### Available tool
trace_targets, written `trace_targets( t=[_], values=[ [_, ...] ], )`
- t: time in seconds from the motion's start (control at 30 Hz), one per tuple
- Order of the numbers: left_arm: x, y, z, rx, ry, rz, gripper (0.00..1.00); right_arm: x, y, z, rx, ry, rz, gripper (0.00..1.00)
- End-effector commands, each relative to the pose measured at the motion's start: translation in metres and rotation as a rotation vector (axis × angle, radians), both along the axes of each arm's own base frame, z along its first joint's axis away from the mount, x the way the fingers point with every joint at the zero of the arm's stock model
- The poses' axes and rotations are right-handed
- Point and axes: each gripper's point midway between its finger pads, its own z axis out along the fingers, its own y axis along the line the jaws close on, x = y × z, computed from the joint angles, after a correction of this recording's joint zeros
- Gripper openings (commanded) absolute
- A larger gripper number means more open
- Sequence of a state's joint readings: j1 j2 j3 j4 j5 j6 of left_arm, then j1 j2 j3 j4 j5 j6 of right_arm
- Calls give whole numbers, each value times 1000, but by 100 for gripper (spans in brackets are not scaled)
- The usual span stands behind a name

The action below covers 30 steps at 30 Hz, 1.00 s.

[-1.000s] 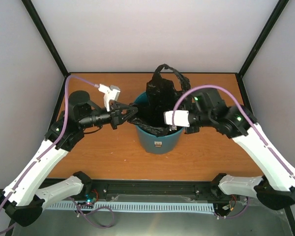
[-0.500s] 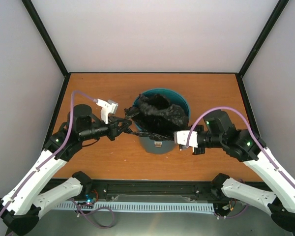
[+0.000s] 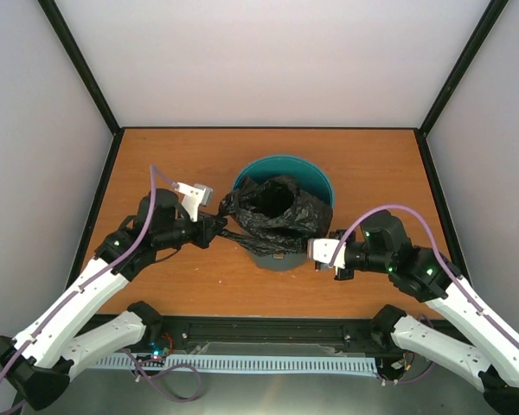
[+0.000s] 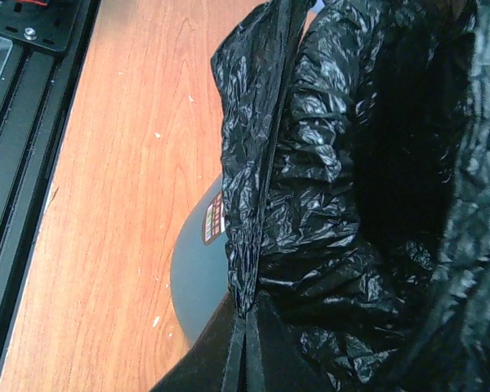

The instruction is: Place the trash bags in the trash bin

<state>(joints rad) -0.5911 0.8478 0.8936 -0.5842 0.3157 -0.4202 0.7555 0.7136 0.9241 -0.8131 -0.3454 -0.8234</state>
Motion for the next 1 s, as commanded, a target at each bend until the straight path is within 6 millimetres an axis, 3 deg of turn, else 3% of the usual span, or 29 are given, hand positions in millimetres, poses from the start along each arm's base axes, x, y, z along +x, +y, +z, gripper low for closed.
trace_targets(
  t=[0.0, 0.3, 0.4, 0.53, 0.6, 0.67, 0.83, 0.97],
  values=[
    [4, 11, -12, 42, 3, 63, 1, 5, 7, 0, 59, -19, -12, 3],
    [8, 12, -77, 52, 113, 122, 1, 31, 11, -32, 79, -36, -125, 3],
    [6, 11, -90, 45, 134, 119, 1, 36, 10, -36, 84, -33, -156, 3],
    [6, 9, -83, 11, 104, 113, 1, 31, 10, -34, 108, -3, -152, 3],
    [6, 11, -76, -4, 81, 122, 5, 22, 11, -30, 128, 51, -135, 4],
    [3, 14, -69, -18, 63, 125, 18, 6, 11, -21, 143, 98, -87, 11],
    [-2, 25, -50, -37, 1, 153, 46, -27, -4, 9, 153, 126, -8, 45],
    [-9, 32, -28, -35, -46, 152, 59, -32, -18, 33, 158, 132, -46, 53]
  ],
)
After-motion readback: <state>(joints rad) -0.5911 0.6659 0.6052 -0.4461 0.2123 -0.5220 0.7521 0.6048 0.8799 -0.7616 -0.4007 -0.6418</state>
